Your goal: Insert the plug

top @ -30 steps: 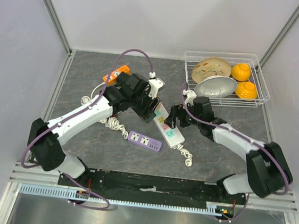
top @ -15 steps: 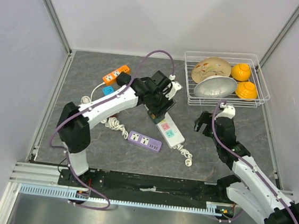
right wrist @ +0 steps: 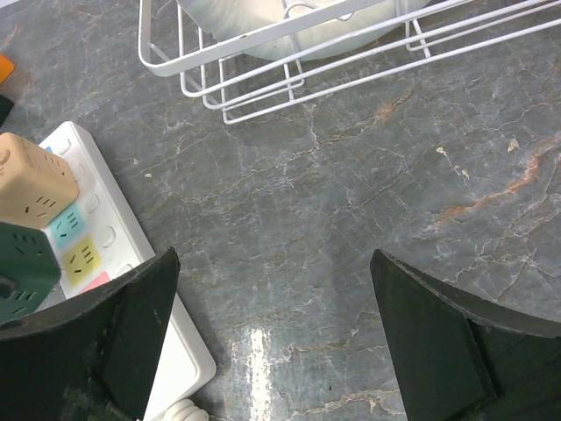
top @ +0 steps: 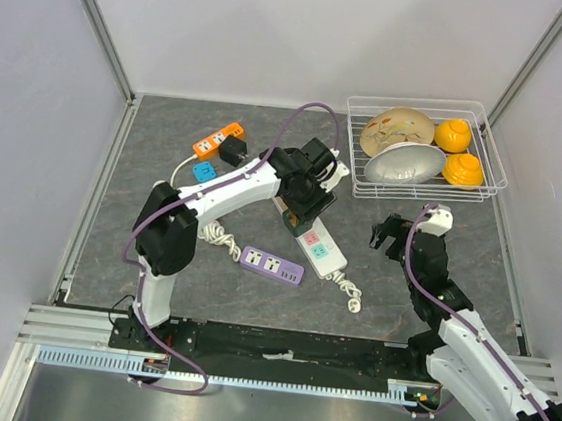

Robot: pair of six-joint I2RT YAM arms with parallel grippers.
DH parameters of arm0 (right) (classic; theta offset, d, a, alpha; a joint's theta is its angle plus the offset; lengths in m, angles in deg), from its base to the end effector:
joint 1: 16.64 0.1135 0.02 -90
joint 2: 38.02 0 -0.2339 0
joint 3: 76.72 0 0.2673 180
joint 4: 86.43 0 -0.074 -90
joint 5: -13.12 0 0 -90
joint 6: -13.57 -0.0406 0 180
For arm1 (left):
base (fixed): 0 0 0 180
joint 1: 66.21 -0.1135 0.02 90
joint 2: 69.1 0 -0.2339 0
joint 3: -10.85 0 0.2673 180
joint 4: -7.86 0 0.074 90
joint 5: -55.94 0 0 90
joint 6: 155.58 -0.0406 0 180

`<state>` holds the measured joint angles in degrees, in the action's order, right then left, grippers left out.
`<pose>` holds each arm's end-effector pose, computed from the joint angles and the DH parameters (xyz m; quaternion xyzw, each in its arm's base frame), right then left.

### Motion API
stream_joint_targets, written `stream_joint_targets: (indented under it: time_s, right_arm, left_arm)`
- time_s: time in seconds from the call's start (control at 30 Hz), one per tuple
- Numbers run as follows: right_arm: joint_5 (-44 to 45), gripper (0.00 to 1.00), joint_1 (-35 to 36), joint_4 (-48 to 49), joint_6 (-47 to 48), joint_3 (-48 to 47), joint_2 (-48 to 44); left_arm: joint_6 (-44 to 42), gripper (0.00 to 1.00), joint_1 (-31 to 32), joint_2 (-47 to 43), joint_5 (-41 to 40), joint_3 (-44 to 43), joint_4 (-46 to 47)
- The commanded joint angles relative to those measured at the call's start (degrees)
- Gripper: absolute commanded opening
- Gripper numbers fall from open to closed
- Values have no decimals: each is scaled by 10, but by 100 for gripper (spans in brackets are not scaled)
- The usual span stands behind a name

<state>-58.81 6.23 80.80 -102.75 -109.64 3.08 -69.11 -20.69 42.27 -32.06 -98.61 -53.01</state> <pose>0.2016 0.0714 0.1890 0.1135 0.8106 0.1153 0.5628 0.2966 -0.3041 0.2205 0.4071 0.8824 -0.1001 0.2136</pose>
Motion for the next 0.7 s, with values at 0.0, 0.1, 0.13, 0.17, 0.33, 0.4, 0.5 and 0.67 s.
stream_joint_targets:
  time_s: [0.0, 0.1, 0.13, 0.17, 0.33, 0.4, 0.5, 0.67]
  right_arm:
    - [0, 98, 1, 38, 0, 4, 11]
    - [-10, 98, 1, 44, 4, 4, 16]
    - [-13, 98, 1, 48, 4, 4, 17]
    - [-18, 98, 1, 50, 7, 5, 19]
    - [-28, 98, 1, 57, 8, 5, 28]
    - [-32, 98, 2, 59, 8, 8, 29]
    - [-36, 98, 1, 61, 7, 9, 31]
    - [-42, 98, 1, 66, 8, 8, 36]
  left_arm:
    - [-26, 2, 4, 20, -1, -44, 5]
    - [-32, 2, 4, 33, -11, -55, 10]
    - [-35, 2, 4, 34, -10, -56, 13]
    - [-36, 2, 4, 35, -8, -57, 17]
    - [-40, 2, 4, 46, -13, -58, 18]
    - [-40, 2, 4, 48, -13, -56, 18]
    - [-45, 2, 4, 49, -9, -56, 19]
    - [-53, 2, 4, 56, -7, -63, 18]
